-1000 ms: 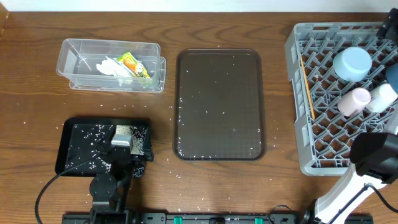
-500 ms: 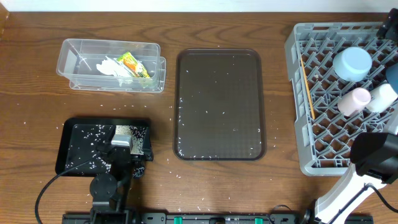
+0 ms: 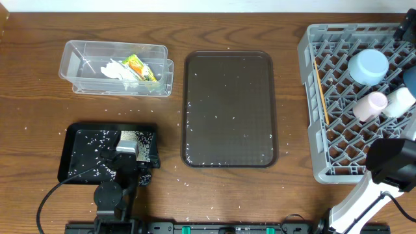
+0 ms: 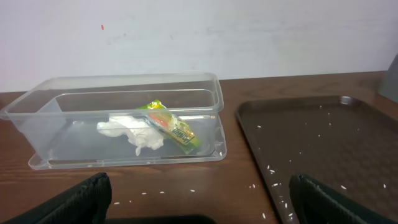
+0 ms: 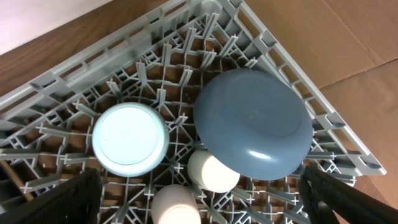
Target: Sort waste into correct bins and load items into the dishwasher rack
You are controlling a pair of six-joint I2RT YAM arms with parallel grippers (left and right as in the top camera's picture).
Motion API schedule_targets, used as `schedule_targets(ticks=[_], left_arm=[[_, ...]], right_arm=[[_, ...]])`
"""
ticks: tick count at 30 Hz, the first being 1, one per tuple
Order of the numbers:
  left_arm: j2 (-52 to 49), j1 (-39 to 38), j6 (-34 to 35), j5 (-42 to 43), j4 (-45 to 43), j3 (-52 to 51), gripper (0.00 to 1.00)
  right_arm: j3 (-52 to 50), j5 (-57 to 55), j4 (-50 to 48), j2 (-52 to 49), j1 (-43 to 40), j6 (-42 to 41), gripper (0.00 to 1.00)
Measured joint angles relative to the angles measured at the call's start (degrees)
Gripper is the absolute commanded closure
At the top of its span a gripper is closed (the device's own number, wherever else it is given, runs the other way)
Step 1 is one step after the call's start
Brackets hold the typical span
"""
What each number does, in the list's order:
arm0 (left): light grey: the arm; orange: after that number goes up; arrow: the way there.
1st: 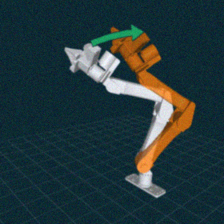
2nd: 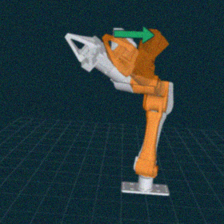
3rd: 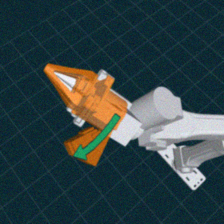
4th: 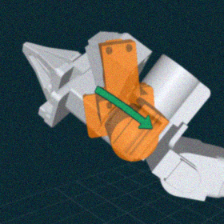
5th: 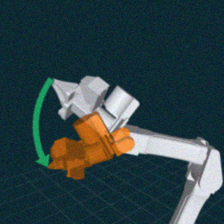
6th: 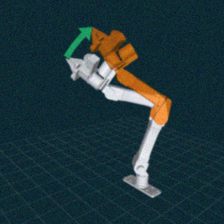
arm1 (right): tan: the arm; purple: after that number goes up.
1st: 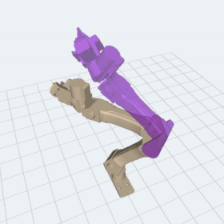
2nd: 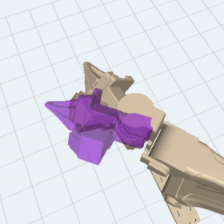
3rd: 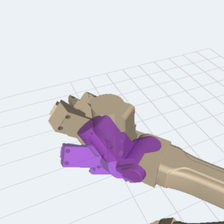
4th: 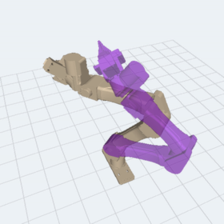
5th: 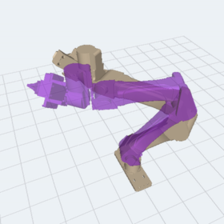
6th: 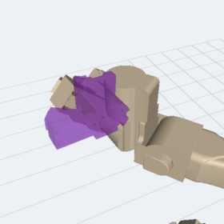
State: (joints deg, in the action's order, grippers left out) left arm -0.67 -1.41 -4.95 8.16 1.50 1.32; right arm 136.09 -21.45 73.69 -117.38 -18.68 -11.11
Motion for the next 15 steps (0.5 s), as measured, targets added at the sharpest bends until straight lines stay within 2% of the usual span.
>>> schedule_targets(ticks=[15], left_arm=[[0.0,0.0,0.0,0.0,0.0,0.0,0.06]], right_arm=[[0.0,0.0,0.0,0.0,0.0,0.0,0.01]])
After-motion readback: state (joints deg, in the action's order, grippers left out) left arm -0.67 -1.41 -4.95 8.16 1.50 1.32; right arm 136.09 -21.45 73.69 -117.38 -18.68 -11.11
